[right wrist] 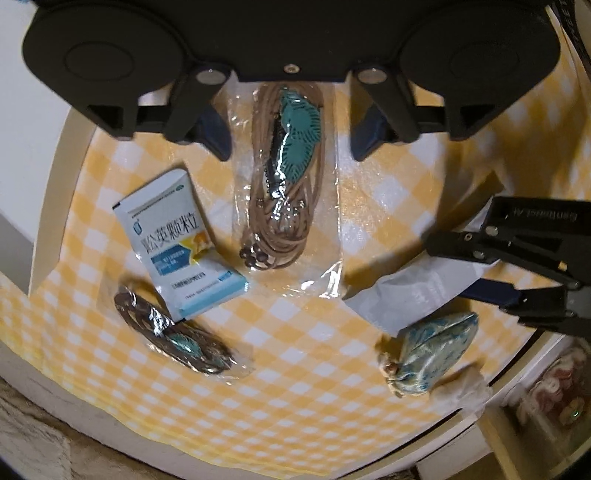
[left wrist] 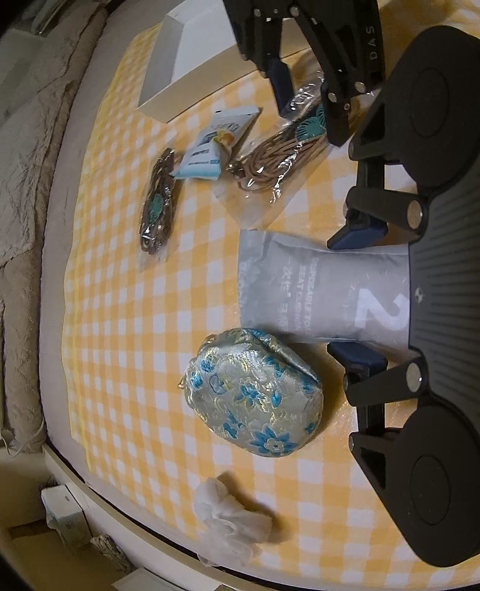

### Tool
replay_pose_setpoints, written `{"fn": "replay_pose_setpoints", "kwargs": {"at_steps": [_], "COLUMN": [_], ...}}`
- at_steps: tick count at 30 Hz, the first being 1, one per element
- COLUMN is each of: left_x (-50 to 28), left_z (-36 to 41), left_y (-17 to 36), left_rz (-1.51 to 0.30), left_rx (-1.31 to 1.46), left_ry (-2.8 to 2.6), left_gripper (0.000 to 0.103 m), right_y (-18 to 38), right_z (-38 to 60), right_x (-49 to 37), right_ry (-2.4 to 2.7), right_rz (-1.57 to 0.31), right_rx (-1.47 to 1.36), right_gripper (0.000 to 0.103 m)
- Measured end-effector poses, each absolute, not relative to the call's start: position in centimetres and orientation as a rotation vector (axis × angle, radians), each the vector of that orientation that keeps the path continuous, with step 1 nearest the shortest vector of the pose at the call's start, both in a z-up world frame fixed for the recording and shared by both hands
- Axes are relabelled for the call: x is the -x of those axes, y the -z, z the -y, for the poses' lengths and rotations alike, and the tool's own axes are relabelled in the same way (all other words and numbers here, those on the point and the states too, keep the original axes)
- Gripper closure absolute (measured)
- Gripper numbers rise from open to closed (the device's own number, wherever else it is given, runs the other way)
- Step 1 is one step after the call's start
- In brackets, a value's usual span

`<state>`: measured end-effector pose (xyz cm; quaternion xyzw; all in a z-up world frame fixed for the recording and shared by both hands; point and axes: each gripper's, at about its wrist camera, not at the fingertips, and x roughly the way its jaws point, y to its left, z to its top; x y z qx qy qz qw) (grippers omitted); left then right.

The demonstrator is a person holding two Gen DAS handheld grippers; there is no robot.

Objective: Organize soft objects
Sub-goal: 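Grasp the bagged cord with the right gripper while the left gripper grasps the grey pack, then carry the bagged cord and grey pack with both grippers into the white box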

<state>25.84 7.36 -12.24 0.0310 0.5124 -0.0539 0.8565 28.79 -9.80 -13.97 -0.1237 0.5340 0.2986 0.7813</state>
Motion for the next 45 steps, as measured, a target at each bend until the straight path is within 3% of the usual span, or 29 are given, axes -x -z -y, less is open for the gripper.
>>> {"fn": "replay_pose_setpoints", "kwargs": {"at_steps": [5,8,26,45], "left_x": [-25.5,-25.1,-23.9,-26.1], "left_z": [-7.7,-7.9,-6.0,4.1], "left_y": [11.3,10.5,4.3,1.2], "left_rz": [-1.047,-1.025,-0.834,-0.688], "left_rx": [-0.032,-0.008,0.124,0.24], "left_ry": [0.076,0.053,0.029,0.145], "left_gripper": [0.05,0.05,0.05,0.05], "right_y": [13.1,12.4,5.7,1.2], "right_z": [10.3,10.6,14.2,25.3], "right_x": [-28.8,-28.8,-27.2,-26.7], "right_ry": [-0.652,-0.635,-0.598,-0.366], "right_rz": [-1.127,-1.09,-0.859,-0.705], "right_rx": [0.247,0.238,0.147,0.013], "right_gripper": [0.068,0.073,0.075,0.075]}}
